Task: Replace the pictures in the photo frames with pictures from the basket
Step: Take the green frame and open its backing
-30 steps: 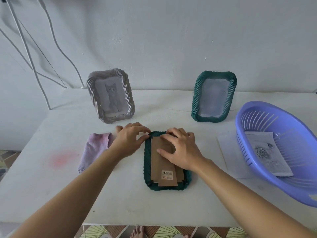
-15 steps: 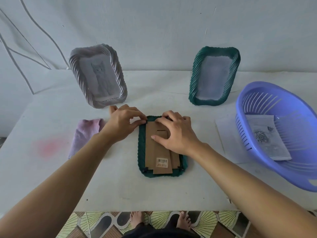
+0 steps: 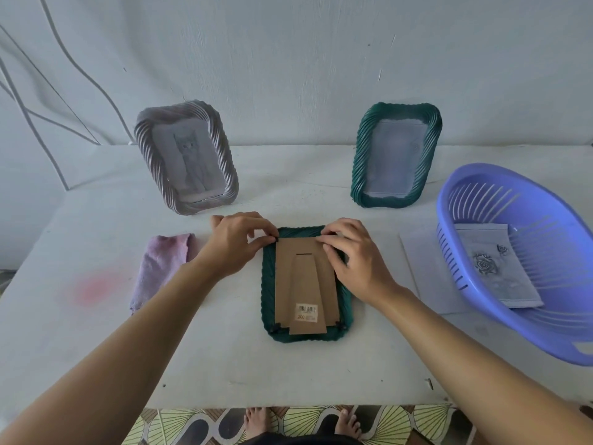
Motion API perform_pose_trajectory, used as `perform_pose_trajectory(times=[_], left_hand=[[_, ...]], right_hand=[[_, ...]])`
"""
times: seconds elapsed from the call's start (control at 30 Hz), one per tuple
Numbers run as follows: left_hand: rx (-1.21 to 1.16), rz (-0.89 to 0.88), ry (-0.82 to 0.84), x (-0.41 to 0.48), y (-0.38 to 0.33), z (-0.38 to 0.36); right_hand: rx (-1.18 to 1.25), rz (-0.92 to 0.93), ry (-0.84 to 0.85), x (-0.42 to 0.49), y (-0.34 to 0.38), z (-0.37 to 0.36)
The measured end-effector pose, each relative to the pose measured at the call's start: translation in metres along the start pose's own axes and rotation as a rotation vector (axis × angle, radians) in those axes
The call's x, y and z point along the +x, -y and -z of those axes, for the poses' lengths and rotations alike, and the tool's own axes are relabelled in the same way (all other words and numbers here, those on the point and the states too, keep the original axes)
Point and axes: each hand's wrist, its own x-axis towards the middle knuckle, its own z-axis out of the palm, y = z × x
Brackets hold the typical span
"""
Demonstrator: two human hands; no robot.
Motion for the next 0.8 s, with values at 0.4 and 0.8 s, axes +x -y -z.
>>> perform_pose_trajectory(times=[0.4,0.8], left_hand=[[-0.085,0.132,0.050,0.002,-0.006,0.001],[-0.291,0.323,-0.288,-0.015,-0.020,-0.021]], right_hand=[[0.285,-0.290,0.028,0.023,-0.006,0.019],[0.255,-0.522,0.002,0.040,-0.010,0.011]])
